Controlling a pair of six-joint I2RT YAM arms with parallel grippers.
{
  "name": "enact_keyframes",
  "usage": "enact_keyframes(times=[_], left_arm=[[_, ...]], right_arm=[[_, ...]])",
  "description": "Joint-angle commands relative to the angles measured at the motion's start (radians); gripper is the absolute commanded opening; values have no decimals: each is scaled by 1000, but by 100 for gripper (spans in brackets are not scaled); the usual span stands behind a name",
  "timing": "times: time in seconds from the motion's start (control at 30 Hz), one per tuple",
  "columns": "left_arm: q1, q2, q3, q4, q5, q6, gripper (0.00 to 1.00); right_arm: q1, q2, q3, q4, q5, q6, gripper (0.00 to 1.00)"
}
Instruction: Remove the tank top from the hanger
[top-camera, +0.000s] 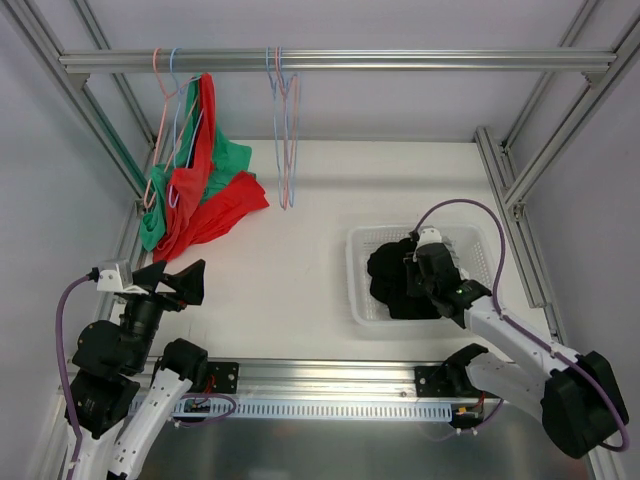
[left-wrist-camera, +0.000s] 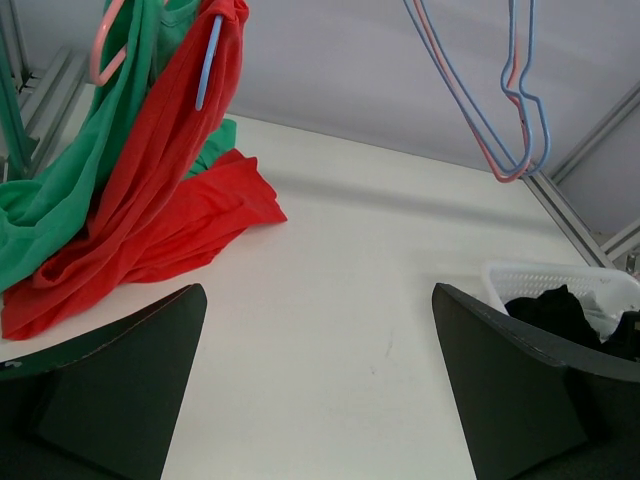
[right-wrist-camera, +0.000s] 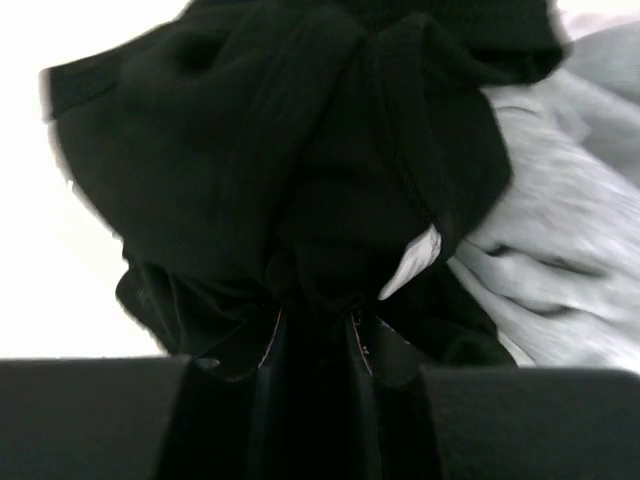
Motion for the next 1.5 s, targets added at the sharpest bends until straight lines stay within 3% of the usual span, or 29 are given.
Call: enact_keyframes(times=[0.0,0.1,0.17,0.2,0.27,0.33,0.37,0.47,0.57,0.87,1.0,1.23,1.47], left_arm=[[-6,18,-1,23,16,5,99],[-6,27,-1,25,18,6,99],[-6,38,1,23,13,5,99],[-6,43,1,23,-3,-3,99],[-5,67,4,23,-23,-9,99],[6,116,14,25,-42,-17,99],[20,136,28,23,-39,-15,99],[127,216,45,26,19,-14,99],[256,291,51,31,150,-18,99],[288,397,97,-32,343,65,99],[288,373,119,-87,348,120,99],[287,284,133,-153,331,105,99],[287,248,111,-153,282,89,99]], right_arm=[[-28,82,-49,205,-91,105,0],[-31,130,2,168,-77,123,1],[-31,127,45,125,-49,154,7],[-32,115,57,116,-43,163,21],[-31,98,97,85,-40,185,29],[-31,63,135,15,-29,206,58],[-31,44,155,-10,-16,218,66],[-32,-45,215,-76,35,243,70],[-31,-107,307,-197,89,252,97],[-32,-229,620,-606,130,62,99],[-31,-264,750,-822,260,7,100],[-31,-348,820,-988,337,-39,99],[-31,-433,771,-993,360,-62,99]])
